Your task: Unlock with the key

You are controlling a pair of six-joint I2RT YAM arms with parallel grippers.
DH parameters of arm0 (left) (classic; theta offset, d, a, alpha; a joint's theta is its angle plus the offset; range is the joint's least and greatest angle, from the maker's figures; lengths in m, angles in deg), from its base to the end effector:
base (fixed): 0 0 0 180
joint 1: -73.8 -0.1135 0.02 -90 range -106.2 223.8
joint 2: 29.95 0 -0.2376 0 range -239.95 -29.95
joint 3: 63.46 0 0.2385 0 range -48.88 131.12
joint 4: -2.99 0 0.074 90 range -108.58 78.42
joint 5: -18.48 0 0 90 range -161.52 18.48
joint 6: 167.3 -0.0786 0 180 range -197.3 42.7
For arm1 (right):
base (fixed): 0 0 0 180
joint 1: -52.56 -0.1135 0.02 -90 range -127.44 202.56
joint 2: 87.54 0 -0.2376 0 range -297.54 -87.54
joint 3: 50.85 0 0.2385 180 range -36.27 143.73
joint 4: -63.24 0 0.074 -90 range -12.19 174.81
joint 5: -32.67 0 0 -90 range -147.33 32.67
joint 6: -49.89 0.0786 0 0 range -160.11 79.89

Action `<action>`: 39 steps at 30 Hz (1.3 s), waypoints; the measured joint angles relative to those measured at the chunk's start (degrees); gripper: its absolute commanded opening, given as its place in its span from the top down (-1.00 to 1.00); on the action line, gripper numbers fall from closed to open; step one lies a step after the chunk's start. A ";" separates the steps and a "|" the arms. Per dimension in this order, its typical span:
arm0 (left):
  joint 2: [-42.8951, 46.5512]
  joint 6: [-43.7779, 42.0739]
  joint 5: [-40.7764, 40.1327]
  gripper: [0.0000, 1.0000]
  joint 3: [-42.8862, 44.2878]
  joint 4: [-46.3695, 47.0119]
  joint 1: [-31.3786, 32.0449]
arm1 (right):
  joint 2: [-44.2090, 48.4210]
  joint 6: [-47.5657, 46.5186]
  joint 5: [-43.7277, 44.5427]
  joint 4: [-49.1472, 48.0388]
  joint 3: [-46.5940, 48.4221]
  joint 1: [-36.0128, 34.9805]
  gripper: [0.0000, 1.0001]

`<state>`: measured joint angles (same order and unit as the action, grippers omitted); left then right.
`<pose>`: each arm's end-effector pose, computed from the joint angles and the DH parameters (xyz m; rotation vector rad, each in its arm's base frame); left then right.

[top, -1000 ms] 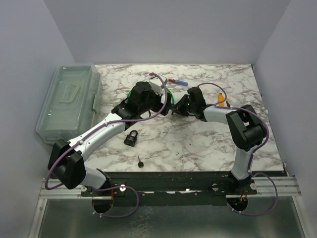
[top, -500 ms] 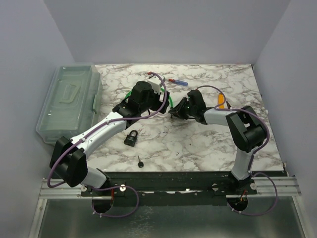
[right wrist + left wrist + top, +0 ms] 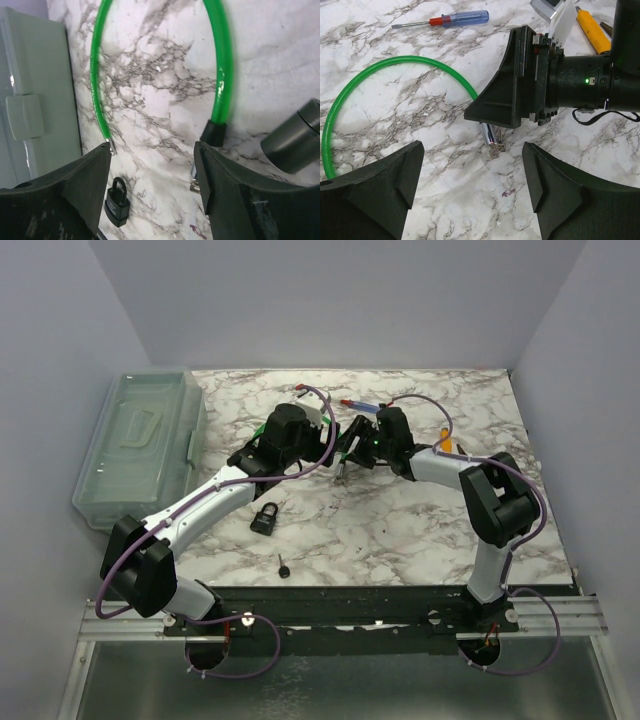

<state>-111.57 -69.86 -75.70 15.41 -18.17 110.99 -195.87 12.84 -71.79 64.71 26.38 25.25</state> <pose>0.2926 -0.2148 0.2754 0.4704 1.9569 -0.4291 0.3690 0.2126 0.1350 0.3571 2.2952 1.0430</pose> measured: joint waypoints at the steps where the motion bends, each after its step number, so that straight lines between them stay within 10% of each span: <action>1: 0.00 0.00 -0.22 -0.69 0.00 0.00 0.00 | 0.00 -0.55 0.00 0.13 0.72 0.00 -0.49; 19: -0.11 -0.04 -7.26 -0.68 0.00 0.00 0.04 | 22.29 -4.57 4.66 9.07 -15.13 -0.85 -0.53; 30: 3.04 4.66 -10.58 -0.71 1.75 -5.33 0.04 | 28.79 -4.96 16.28 24.41 -11.91 -21.42 -0.50; 39: 13.60 8.11 -11.39 -0.91 -5.40 -15.82 0.02 | 28.59 -5.73 22.29 29.70 -12.26 -23.26 -0.58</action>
<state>-97.98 -61.75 -87.09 10.01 -34.00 111.01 -167.28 7.11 -49.49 94.41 14.12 1.99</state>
